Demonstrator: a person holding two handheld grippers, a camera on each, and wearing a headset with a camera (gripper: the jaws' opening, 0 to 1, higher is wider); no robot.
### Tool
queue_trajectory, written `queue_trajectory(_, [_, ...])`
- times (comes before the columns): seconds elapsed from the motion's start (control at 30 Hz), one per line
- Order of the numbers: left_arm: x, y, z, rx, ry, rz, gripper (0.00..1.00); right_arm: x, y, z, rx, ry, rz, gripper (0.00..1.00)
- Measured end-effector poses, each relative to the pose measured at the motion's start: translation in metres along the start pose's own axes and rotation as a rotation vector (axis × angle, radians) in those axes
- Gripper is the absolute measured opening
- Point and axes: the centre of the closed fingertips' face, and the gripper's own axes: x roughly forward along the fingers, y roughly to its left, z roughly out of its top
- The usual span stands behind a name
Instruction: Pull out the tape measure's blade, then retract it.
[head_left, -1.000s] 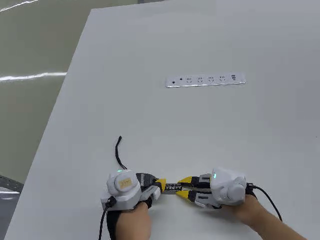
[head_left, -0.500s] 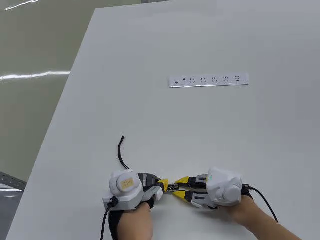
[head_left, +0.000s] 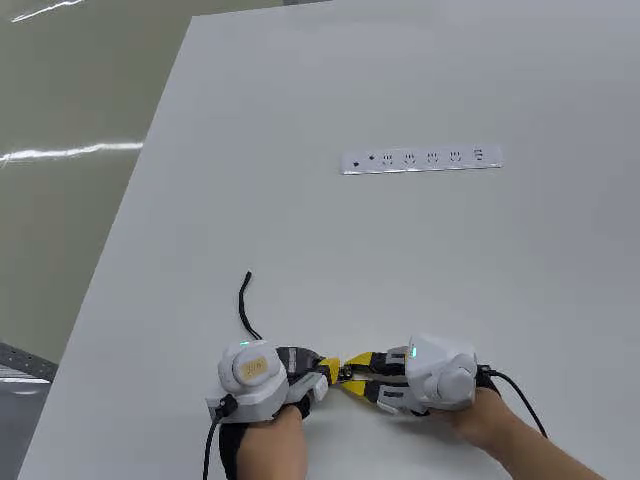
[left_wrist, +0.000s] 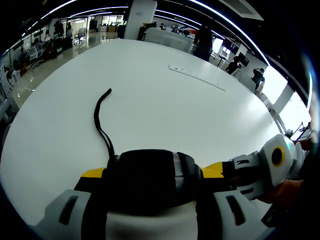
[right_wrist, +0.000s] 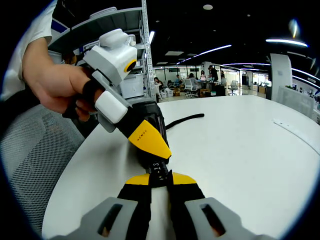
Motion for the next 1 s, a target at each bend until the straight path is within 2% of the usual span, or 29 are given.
queue_trajectory(0.47, [0.000,0.001,0.001,-0.016,0.001,-0.012,0.70,0.014,0.003,0.006,-0.016,0.007,0.015,0.12])
queue_trajectory(1.0, [-0.001,-0.001,0.000,-0.009,0.001,-0.014,0.70,0.010,0.003,0.005,-0.004,0.005,0.033,0.14])
